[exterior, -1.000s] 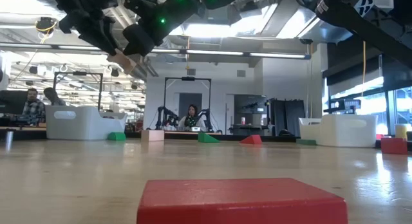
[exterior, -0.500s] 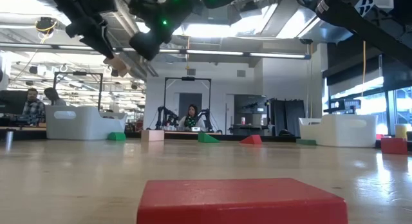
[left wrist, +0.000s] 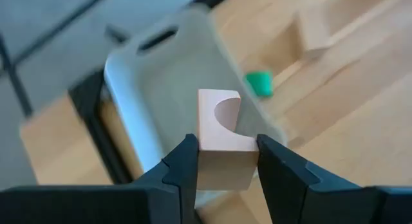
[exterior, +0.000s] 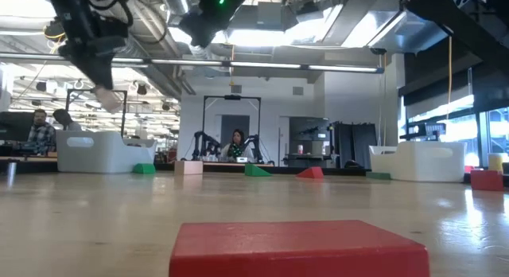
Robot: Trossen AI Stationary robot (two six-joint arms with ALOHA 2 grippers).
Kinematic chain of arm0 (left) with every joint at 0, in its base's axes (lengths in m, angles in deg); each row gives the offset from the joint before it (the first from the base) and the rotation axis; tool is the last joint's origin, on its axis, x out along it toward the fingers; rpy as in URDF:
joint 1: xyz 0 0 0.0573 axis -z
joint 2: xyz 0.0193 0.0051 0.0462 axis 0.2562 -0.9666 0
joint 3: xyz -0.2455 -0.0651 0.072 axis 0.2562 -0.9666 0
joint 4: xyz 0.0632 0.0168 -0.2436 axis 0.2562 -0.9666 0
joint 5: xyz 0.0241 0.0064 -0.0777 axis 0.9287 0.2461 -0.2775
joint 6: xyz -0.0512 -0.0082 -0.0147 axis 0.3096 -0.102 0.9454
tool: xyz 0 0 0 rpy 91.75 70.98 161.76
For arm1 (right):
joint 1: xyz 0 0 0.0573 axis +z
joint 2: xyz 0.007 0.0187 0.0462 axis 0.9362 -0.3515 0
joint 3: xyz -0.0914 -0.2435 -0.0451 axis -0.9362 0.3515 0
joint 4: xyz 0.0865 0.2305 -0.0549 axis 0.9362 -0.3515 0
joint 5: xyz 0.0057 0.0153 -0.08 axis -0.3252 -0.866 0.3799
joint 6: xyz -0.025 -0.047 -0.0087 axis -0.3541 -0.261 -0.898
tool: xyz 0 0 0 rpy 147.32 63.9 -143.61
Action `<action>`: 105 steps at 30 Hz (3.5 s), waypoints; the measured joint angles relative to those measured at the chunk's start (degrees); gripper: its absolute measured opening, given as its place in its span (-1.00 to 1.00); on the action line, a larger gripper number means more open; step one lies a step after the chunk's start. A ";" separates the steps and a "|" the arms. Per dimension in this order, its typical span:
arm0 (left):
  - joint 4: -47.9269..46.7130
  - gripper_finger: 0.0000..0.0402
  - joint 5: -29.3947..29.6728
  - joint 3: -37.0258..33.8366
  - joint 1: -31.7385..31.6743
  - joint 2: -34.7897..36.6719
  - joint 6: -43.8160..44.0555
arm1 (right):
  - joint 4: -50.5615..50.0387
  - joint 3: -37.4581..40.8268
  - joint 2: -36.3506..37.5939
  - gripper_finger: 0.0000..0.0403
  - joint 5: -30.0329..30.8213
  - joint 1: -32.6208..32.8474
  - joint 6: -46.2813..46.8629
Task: Sort & place blocks by color
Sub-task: Put the brown block into the gray bin, then put the green block into the white bin
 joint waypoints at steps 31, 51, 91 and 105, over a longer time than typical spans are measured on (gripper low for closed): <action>5.38 -0.31 1.06 -5.46 -10.65 -19.18 3.17 | -31.85 0.00 5.72 -0.24 -34.78 -6.01 21.35; 7.12 -0.29 6.01 -5.46 -10.82 -19.24 3.15 | -32.26 0.00 5.68 -0.24 -34.90 -5.95 21.57; 7.96 -0.19 -6.24 -2.47 -10.82 -20.36 -9.00 | -34.83 0.07 5.61 -0.24 -36.58 -5.95 19.27; 2.06 -0.19 -21.91 6.39 -10.67 -14.27 -14.70 | -24.71 7.20 4.35 -0.24 -32.34 -5.99 1.66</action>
